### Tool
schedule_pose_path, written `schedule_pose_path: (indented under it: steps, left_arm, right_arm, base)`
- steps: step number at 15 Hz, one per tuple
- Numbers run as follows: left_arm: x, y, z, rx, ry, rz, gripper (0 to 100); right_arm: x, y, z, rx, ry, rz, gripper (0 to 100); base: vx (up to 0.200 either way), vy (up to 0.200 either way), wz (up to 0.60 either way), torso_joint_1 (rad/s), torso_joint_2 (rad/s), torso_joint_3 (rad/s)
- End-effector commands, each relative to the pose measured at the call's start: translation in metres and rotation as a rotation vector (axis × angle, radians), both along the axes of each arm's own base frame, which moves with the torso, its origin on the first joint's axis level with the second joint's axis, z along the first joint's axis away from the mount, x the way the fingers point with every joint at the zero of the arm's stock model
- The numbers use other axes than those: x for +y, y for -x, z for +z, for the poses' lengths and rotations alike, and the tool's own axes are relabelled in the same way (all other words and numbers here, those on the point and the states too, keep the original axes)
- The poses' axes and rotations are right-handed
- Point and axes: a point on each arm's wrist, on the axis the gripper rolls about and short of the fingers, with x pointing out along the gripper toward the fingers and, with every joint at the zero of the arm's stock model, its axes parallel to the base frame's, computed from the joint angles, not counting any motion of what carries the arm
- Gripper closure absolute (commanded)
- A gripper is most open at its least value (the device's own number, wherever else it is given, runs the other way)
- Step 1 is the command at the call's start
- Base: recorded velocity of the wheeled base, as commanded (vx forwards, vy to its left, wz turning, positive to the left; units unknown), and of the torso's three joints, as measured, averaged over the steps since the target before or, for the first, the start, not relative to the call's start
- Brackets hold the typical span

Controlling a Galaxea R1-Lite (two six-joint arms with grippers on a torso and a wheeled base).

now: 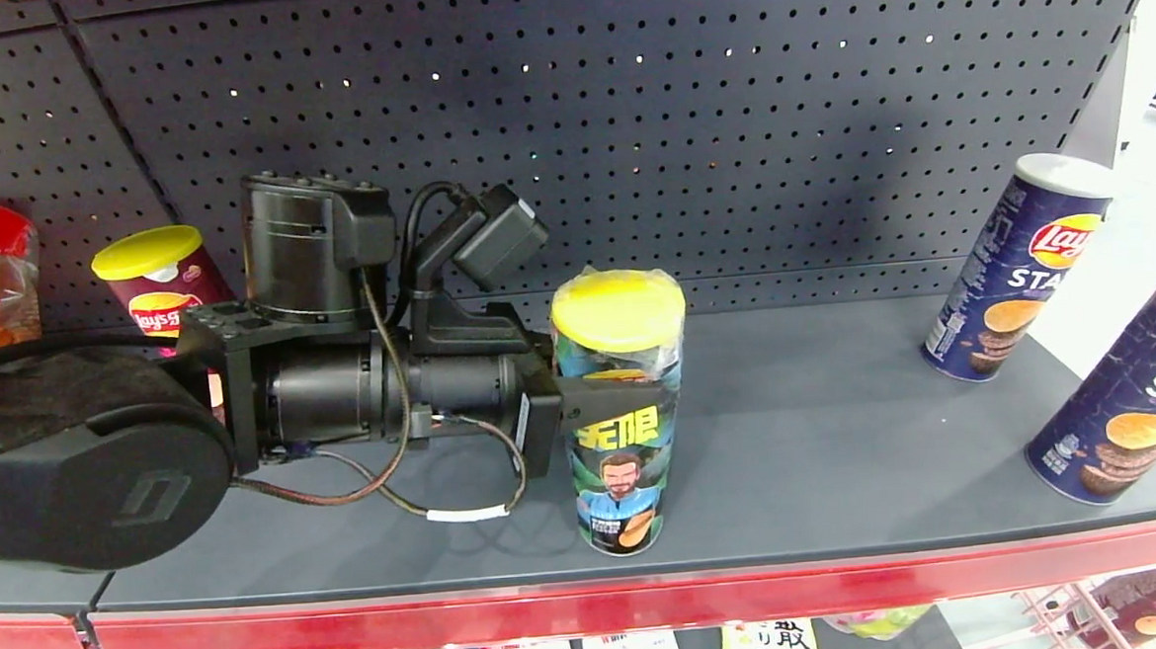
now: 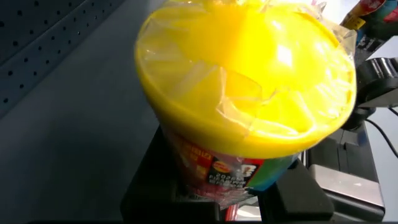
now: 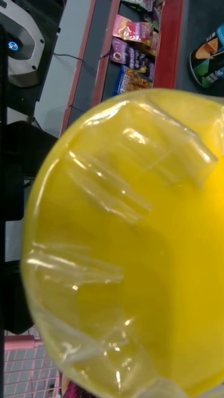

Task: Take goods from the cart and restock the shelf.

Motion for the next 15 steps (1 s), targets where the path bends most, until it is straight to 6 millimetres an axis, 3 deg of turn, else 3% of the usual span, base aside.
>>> schedule_pose_path:
  steps: [1,15]
  left_arm:
    - [-0.001,0.002,0.002,-0.001,0.004,-0.006,100]
    - [-0.003,0.009,-0.012,0.035,-0.027,-0.018,100]
  right_arm:
    - [0.000,0.000,0.000,0.001,0.000,0.001,100]
    - [0.000,0.000,0.000,0.001,0.000,0.003,100]
  base:
    - [0.000,0.000,0.00,0.000,0.00,0.000]
    - [0.000,0.000,0.00,0.000,0.00,0.000]
